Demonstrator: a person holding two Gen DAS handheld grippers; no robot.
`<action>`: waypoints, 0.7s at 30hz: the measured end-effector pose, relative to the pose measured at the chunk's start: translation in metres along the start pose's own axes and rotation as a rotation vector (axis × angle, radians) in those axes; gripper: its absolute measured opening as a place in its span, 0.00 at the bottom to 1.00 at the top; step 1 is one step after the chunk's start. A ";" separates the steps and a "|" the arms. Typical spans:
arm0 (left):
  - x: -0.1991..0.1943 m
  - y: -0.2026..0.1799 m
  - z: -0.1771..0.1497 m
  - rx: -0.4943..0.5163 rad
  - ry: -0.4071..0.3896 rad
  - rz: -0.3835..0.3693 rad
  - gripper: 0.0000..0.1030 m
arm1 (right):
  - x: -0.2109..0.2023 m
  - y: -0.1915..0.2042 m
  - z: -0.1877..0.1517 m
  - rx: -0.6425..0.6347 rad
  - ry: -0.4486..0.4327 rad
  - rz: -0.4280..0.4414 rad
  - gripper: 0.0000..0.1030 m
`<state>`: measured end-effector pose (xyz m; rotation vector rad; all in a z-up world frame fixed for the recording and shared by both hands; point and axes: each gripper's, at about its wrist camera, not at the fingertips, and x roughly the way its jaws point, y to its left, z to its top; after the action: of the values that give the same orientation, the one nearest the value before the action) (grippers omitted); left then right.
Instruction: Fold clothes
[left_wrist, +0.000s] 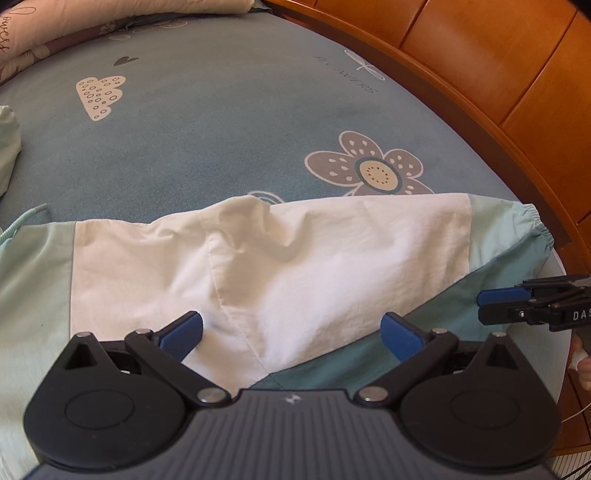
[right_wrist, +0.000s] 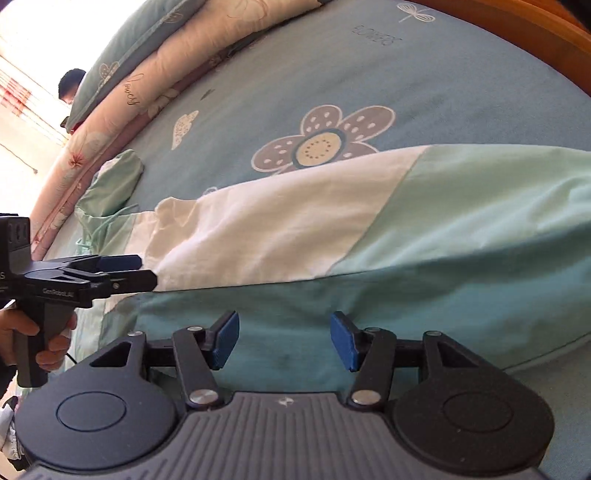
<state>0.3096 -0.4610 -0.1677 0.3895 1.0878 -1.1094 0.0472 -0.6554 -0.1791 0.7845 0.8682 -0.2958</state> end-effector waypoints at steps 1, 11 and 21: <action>0.000 -0.001 -0.002 0.002 0.004 -0.002 0.99 | -0.004 -0.008 0.001 0.009 -0.004 -0.010 0.57; -0.004 0.000 -0.008 -0.012 0.037 0.017 0.99 | -0.048 -0.073 0.017 0.057 -0.089 -0.335 0.57; -0.023 0.020 0.000 -0.006 0.032 -0.005 0.99 | -0.040 -0.004 0.038 -0.071 -0.096 -0.232 0.67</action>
<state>0.3257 -0.4398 -0.1530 0.4006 1.1206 -1.1075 0.0416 -0.6889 -0.1350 0.5992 0.8749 -0.5016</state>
